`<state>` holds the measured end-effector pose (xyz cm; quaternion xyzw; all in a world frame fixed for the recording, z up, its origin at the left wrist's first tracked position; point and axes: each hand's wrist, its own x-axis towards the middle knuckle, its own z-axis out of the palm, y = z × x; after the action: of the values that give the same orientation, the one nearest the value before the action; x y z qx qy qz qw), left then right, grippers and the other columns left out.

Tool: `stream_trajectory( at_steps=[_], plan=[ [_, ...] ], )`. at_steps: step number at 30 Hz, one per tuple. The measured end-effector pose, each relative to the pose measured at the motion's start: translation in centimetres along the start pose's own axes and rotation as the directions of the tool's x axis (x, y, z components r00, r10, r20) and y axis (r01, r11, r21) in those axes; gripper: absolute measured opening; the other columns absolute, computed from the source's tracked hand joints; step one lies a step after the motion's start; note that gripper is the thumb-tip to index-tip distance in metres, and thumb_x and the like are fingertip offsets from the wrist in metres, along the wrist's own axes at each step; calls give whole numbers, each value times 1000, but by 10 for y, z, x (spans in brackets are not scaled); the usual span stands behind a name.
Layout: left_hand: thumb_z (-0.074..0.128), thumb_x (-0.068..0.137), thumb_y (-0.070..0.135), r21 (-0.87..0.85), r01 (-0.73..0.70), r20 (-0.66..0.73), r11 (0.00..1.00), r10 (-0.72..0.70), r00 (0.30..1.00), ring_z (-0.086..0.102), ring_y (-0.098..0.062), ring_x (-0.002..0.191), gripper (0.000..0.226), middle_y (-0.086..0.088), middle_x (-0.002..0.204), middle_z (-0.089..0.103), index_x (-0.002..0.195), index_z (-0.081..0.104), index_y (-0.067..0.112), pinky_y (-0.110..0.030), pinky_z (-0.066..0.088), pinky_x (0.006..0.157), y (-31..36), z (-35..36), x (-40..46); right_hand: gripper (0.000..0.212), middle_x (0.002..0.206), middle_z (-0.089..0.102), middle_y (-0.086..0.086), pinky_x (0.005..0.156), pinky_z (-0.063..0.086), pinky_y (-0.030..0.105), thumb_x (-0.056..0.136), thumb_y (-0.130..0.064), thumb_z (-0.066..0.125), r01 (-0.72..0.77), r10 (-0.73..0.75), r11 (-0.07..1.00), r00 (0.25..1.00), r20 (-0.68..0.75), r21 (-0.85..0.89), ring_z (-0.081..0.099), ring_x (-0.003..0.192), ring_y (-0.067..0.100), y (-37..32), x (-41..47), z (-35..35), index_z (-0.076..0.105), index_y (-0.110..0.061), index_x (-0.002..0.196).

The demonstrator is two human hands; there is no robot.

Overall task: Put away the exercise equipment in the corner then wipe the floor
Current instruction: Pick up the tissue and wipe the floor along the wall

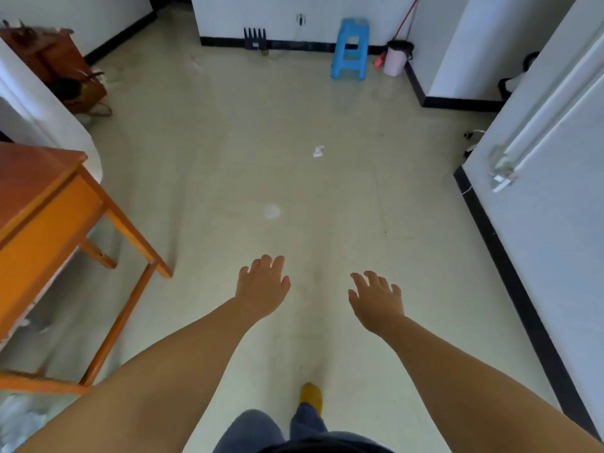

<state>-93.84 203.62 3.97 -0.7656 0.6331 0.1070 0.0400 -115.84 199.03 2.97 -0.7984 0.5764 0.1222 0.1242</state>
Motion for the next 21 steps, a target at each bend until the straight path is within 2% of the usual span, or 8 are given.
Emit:
stream_trajectory(
  at_steps=[5, 8, 13, 16, 21],
  plan=[
    [29, 98, 36, -59, 45, 16, 997, -44, 999, 44, -23, 119, 46, -7, 134, 43, 141, 30, 19, -37, 36, 98, -21, -18, 112, 46, 154, 24, 2, 112, 24, 43, 102, -39, 24, 36, -36, 999, 999, 9, -9, 31, 137, 22, -7, 116, -42, 22, -27, 147],
    [28, 99, 37, -17, 52, 40, 998, -52, 998, 44, -23, 121, 47, -8, 136, 41, 142, 27, 19, -37, 36, 99, -40, -21, 186, 46, 154, 24, 3, 112, 24, 44, 102, -38, 25, 43, -42, 999, 999, 16, -17, 30, 138, 22, -15, 191, -59, 22, -26, 147],
    [30, 98, 39, 26, 23, 2, 999, -23, 1000, 47, -22, 117, 47, -6, 132, 45, 141, 30, 19, -36, 38, 95, -79, -49, 332, 47, 155, 22, 3, 113, 23, 44, 102, -38, 24, -8, 9, 1000, 1000, -8, 27, 28, 139, 22, -32, 331, -105, 19, -26, 148],
    [29, 99, 43, 98, -30, -10, 995, 31, 999, 48, -22, 118, 49, -6, 133, 46, 142, 31, 19, -36, 38, 96, -91, -81, 414, 48, 156, 20, 1, 114, 21, 44, 102, -38, 23, -49, 51, 997, 998, -33, 62, 25, 141, 20, -39, 399, -141, 18, -27, 149],
    [24, 100, 45, 58, -147, 4, 987, 147, 989, 48, -24, 118, 50, -7, 132, 48, 141, 33, 18, -39, 37, 98, -81, -125, 539, 47, 155, 22, 2, 113, 22, 43, 102, -39, 24, -126, 134, 984, 989, -57, 128, 27, 140, 21, -26, 502, -189, 20, -27, 148]
  ],
)
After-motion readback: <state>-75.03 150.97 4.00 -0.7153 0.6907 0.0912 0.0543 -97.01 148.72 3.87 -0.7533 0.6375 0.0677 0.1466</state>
